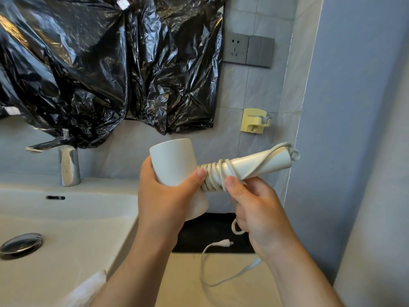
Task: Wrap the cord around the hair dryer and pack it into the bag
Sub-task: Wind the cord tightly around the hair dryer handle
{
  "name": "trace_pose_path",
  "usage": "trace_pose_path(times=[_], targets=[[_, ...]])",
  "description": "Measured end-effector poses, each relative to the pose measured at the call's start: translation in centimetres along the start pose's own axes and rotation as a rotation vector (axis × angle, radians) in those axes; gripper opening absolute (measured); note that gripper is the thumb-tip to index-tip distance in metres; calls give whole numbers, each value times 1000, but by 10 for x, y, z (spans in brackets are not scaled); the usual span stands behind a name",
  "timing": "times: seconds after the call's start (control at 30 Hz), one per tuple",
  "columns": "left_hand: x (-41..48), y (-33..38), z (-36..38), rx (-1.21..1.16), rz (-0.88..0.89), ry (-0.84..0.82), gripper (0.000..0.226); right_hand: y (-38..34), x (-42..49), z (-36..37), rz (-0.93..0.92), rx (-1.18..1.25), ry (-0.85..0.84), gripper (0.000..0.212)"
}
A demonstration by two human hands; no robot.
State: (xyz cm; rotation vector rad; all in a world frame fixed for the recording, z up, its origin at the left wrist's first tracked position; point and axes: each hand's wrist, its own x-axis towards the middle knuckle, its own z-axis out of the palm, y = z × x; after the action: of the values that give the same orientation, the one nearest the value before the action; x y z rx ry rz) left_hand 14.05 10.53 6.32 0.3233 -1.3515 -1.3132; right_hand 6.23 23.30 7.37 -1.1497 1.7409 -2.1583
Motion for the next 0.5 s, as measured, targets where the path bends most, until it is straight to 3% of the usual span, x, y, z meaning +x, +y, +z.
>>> trace_pose_path(times=[0.1,0.23,0.37,0.5], targets=[[-2,0,4,-11,-34,-17,68,-1,1,0,-17,57,15,11],[-4,-1,6,37,0,2,72,4,0,5,13,104,2,26],[-2,-2,3,84,7,26,73,3,-3,8,29,43,-40,11],[-5,-1,-3,159,126,136,79,4,-6,15,137,-26,-91,31]])
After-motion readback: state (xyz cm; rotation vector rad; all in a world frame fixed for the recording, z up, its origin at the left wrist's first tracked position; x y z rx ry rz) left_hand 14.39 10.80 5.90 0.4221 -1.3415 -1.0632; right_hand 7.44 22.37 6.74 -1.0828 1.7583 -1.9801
